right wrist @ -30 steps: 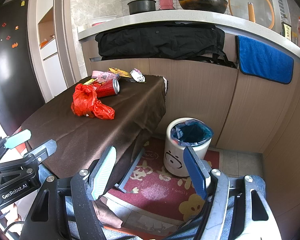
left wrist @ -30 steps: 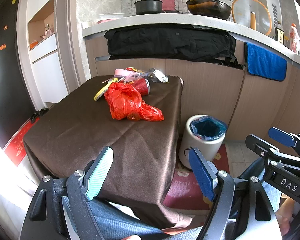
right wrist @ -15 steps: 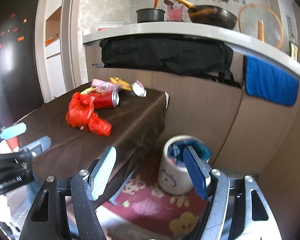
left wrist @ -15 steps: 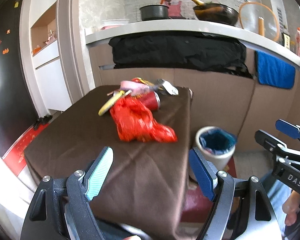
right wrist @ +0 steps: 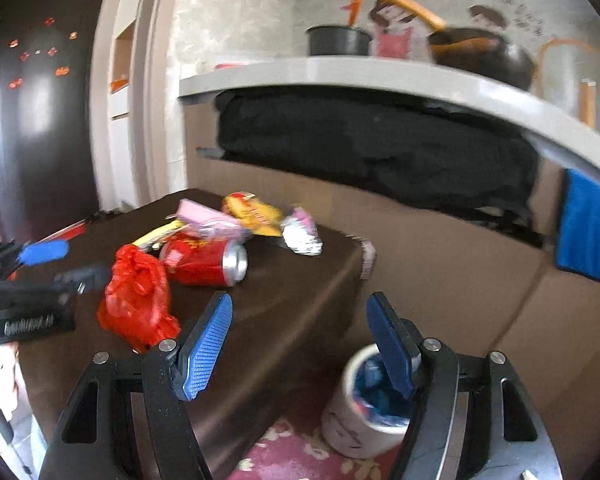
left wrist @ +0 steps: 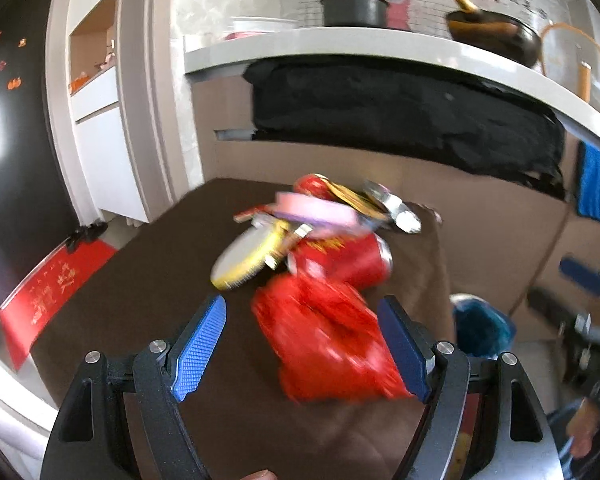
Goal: Collect trash
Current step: 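Grasp the red plastic bag with the right gripper while the left gripper approaches the pile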
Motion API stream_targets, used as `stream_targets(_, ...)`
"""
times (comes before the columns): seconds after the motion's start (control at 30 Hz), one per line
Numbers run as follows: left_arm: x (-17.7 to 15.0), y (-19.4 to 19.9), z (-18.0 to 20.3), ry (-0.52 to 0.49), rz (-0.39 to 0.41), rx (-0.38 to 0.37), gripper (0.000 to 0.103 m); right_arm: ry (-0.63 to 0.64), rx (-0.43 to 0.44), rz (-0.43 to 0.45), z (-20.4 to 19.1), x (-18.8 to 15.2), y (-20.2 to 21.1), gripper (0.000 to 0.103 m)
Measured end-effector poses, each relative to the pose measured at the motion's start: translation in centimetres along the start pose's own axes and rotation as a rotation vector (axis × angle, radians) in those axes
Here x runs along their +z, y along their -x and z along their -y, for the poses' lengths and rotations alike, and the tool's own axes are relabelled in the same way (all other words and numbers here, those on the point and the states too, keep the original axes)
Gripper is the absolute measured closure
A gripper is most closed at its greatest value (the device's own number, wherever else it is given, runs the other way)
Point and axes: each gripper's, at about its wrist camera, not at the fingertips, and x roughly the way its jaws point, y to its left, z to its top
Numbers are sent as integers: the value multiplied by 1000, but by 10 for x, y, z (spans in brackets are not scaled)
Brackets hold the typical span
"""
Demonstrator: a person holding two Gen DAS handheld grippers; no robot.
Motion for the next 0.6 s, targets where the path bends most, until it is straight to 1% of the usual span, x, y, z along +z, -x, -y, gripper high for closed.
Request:
stream_targets(0.13, 22, -18, -37, 19, 24, 60, 25, 12, 119, -51, -28, -1, -32, 36)
stream_targets(0.2, 29, -26, -52, 38, 23, 64, 25, 43, 177, -73, -51, -1, -48, 36)
stream_targets(0.3, 37, -40, -67, 49, 8, 61, 25, 98, 223, -73, -81, 0, -62, 36)
stream_targets(0.4, 42, -52, -70, 40, -4, 45, 25, 135, 272, -101, -109, 2, -82, 36)
stream_targets(0.5, 45, -59, -65, 14, -13, 38, 25, 123, 328, -163, -118, 1, -102, 36)
stream_targets(0.53, 46, -62, -63, 3, -14, 37, 25, 110, 356, -189, -118, 0, -109, 36)
stream_targets(0.6, 48, -68, -58, -11, -19, 29, 25, 56, 456, -221, -116, -3, -120, 36)
